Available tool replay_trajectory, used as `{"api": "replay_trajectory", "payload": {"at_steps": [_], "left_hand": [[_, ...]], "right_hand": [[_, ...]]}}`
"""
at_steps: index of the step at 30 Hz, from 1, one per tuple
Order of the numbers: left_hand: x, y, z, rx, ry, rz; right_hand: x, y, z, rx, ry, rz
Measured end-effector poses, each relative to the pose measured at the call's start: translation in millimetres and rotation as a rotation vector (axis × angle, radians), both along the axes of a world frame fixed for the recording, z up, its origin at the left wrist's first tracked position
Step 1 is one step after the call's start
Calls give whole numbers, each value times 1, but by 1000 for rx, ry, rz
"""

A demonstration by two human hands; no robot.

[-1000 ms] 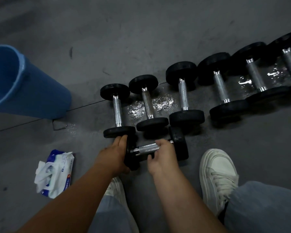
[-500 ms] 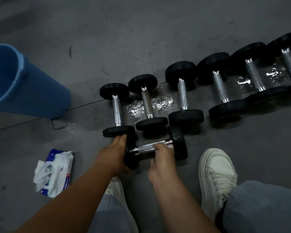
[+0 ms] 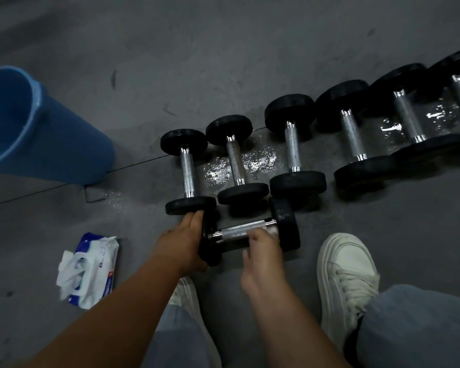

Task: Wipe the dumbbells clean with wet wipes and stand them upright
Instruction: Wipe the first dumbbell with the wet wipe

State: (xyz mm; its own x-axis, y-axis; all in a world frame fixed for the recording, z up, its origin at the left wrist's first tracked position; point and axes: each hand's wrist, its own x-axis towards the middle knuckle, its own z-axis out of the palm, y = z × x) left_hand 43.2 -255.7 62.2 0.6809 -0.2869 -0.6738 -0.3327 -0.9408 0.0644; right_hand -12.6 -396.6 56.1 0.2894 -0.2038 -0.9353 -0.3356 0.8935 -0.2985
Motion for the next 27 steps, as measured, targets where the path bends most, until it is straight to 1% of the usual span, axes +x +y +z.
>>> {"api": "replay_trajectory", "payload": {"at_steps": [2,5,7,9,12,14,17,19,21,22,24,25,26,27], "left_hand": [[0,0,0,9,9,-1],[-1,0,0,3,21,13],[-1,0,-1,-8,16,11],[0,0,-1,-11,14,8],[1,0,-1,-1,18,11],[0,-1,-1,-17,22,18],[0,0,-1,-19,17,15],[0,-1,0,-15,16,12],[-1,-2,2,-23,18,18],[-1,-3,3,-24,21,18],[-1,-3,3,-20,15,15],[-1,-3,2,-15,18,17],[-1,-3,2,-8,24,19],[-1,-3,2,-3,26,20]], "right_hand": [[2,2,4,1,25,-9],[7,-10,8,92,59,-16],[1,-10,8,57,16,-12],[-3,-3,5,-4,21,-1],[5,-4,5,20,45,-28],[0,-3,3,-20,17,12],[-9,3,11,-193,-25,164],[-8,5,11,-366,20,337],[-14,8,6,-657,109,690],[-21,8,6,-819,111,824],[-34,8,5,-1106,34,961],[-36,7,7,-1187,6,1001],[-36,5,5,-1201,2,1051],[-34,3,3,-1173,13,1113]]}}
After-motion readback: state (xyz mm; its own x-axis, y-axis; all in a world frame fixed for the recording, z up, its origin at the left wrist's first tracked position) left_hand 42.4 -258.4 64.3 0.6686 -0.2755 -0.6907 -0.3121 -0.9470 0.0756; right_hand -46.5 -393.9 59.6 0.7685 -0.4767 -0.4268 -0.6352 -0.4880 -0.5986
